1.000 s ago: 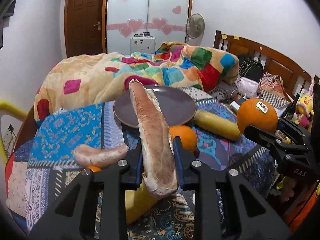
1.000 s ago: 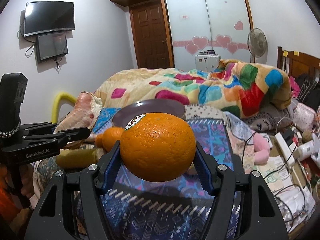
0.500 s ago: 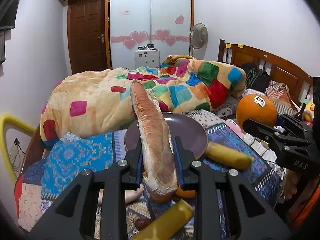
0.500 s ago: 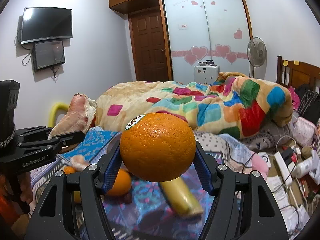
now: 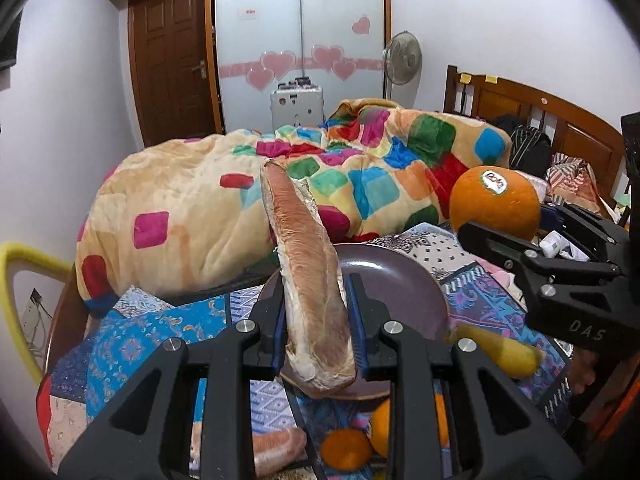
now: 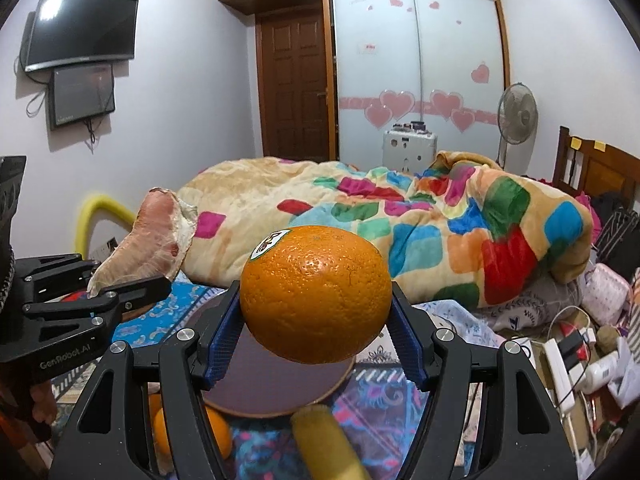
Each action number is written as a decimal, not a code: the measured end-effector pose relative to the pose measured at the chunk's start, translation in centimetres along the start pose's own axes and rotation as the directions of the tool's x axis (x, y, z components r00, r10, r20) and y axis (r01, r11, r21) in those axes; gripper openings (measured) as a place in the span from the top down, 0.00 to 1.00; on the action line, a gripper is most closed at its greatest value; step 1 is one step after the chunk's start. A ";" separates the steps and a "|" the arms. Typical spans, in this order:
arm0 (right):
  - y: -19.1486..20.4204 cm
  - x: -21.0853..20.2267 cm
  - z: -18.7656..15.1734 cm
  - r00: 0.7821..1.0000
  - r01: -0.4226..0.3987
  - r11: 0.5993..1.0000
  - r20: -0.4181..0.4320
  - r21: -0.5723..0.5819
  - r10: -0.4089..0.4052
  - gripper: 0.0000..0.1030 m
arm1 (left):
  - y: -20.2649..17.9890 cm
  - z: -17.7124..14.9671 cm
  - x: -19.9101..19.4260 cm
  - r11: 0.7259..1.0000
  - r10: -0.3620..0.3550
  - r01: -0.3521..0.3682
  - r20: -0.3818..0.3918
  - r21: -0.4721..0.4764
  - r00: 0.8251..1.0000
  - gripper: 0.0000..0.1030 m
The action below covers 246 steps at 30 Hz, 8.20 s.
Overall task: Organize fruits
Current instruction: 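Carry the orange onto the dark plate with the right tool while the left places the segment, then grasp a yellow bamboo cylinder with the right tool while the left tool grasps another, then set the yellow cylinder on the plate with the right tool while the left sets its cylinder, then grasp a large orange with the right tool while the left tool grasps a small mandarin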
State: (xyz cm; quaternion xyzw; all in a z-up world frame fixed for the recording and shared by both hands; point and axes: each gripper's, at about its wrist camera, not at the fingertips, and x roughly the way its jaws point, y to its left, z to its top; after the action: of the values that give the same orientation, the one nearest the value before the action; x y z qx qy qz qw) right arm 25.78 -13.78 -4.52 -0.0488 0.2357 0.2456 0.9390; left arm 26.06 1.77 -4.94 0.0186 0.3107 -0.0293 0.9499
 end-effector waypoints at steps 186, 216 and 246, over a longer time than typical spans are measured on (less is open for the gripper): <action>2.4 3.2 -2.3 0.975 -0.133 0.990 -0.182 -0.037 0.124 0.66 | 1.3 -1.2 1.3 0.989 -0.148 0.145 -0.144 -0.031 0.978 0.68; 3.7 4.6 -2.1 0.971 -0.124 0.987 -0.216 -0.103 0.100 0.60 | 3.5 -0.8 2.3 0.992 -0.111 0.100 -0.157 -0.078 0.981 0.67; 6.3 -2.8 -7.5 0.965 -0.151 0.986 -0.225 -0.070 0.132 0.36 | 6.7 -10.4 -5.8 0.992 -0.017 -0.008 -0.198 -0.124 0.980 0.60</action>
State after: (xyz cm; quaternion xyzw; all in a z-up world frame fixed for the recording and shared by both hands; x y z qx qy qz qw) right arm 17.49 -11.08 -9.69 -0.0991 0.3302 0.3151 0.8842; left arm 15.71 9.31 -9.82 -0.0385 0.4055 -0.0100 0.9132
